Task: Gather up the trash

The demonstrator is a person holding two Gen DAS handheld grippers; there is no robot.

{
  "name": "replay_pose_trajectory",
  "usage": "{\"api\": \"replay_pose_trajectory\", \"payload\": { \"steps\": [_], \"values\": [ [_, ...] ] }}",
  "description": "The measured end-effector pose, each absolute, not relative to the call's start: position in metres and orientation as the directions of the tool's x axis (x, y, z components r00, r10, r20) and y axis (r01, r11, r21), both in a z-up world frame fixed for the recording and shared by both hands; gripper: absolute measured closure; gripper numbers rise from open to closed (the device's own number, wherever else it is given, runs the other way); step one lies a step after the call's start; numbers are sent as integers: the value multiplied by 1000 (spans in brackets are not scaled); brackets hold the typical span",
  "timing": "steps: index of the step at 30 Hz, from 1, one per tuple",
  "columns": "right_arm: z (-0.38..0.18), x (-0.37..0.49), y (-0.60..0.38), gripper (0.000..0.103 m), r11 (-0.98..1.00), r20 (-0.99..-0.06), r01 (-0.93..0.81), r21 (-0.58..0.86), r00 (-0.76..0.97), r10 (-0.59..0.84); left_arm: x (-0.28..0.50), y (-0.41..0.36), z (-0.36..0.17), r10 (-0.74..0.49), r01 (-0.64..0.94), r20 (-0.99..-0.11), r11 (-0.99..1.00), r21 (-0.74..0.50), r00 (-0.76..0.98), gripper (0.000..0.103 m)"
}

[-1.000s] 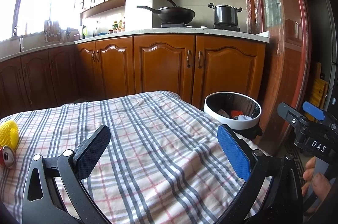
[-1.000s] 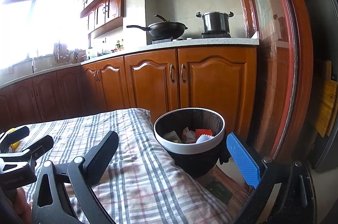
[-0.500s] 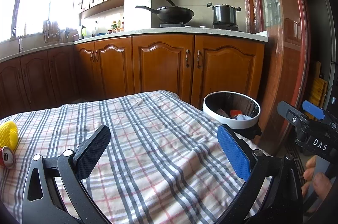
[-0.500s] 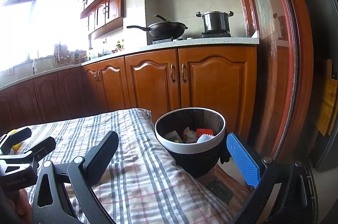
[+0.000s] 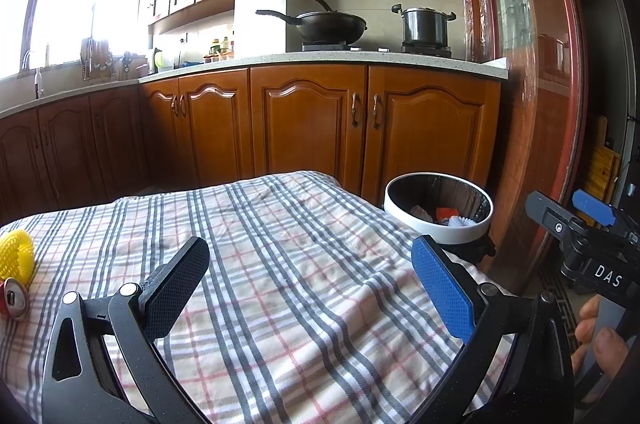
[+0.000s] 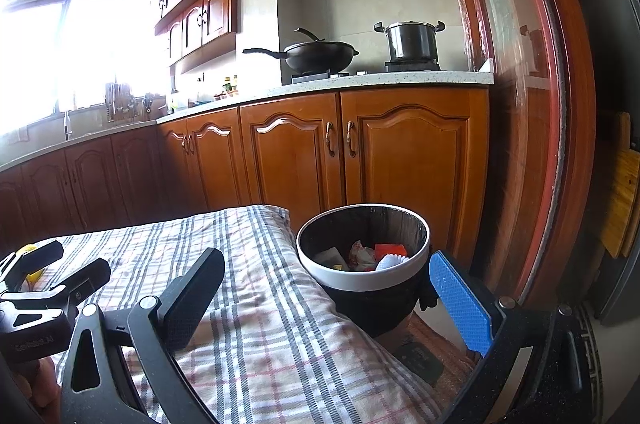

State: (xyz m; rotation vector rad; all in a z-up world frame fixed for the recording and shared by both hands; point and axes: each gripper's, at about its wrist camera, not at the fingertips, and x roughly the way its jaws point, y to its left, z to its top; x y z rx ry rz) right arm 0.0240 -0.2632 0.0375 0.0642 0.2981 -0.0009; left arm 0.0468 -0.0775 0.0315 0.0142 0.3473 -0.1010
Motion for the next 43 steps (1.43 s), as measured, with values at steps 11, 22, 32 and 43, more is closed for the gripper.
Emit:
{"api": "replay_pose_trajectory", "payload": {
  "steps": [11,22,32,43],
  "values": [
    [37,24,-261,0,998,-292,9,63,956,9,48,-77,32,-96,102,-341,995,-1,935,0],
    [38,25,-260,0,998,-291,5,67,957,14,49,-77,31,-97,103,-343,995,-1,934,0],
    [38,25,-260,0,998,-293,3,70,956,18,49,-74,29,-99,105,-344,994,-1,934,0],
    [37,28,-257,0,997,-307,-6,73,951,28,52,-68,29,-109,108,-359,994,-23,927,0]
  ]
}}
